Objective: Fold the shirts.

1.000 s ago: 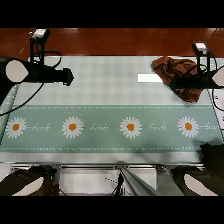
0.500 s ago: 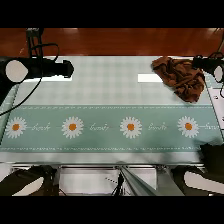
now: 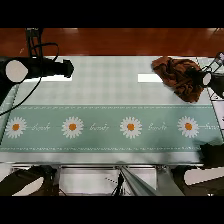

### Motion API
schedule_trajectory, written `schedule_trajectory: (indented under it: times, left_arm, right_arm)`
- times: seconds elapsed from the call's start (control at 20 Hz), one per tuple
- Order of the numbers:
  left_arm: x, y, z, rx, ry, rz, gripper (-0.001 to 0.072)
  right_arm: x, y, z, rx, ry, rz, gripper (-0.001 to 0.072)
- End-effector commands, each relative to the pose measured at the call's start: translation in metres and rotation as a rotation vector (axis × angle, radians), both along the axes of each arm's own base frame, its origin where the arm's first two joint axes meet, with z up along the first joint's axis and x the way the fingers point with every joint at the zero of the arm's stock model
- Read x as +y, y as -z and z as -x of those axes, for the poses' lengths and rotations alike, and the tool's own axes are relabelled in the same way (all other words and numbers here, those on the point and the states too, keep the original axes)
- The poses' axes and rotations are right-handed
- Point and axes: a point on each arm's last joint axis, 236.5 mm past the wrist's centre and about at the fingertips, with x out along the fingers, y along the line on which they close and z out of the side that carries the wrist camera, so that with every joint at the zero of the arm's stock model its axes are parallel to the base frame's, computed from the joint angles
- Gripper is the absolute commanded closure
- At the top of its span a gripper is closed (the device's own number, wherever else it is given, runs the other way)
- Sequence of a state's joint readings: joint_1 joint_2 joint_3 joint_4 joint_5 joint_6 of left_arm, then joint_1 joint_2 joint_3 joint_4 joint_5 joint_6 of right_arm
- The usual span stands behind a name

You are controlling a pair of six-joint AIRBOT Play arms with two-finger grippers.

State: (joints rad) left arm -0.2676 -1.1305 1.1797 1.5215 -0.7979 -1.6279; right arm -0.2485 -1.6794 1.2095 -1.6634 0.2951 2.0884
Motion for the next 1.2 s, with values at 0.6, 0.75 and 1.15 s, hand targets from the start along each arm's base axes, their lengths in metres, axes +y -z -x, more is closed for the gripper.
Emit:
schedule_trajectory:
  times: [0.6,0.75,1.15]
  left_arm:
    - [0.002,-0.094,0.018,-0.033,0.015,0.01,-0.0013]
    - [0.007,-0.171,0.04,-0.139,0.021,0.034,-0.0013]
    - [0.035,-0.297,0.141,-0.403,0.025,0.101,-0.0013]
  right_arm:
    - [0.092,-0.312,0.032,-0.56,-0.264,0.288,0.0683]
    - [0.139,-0.423,0.102,-0.798,-0.333,0.339,0.0683]
    - [0.224,-0.488,0.218,-0.947,-0.547,0.184,0.0683]
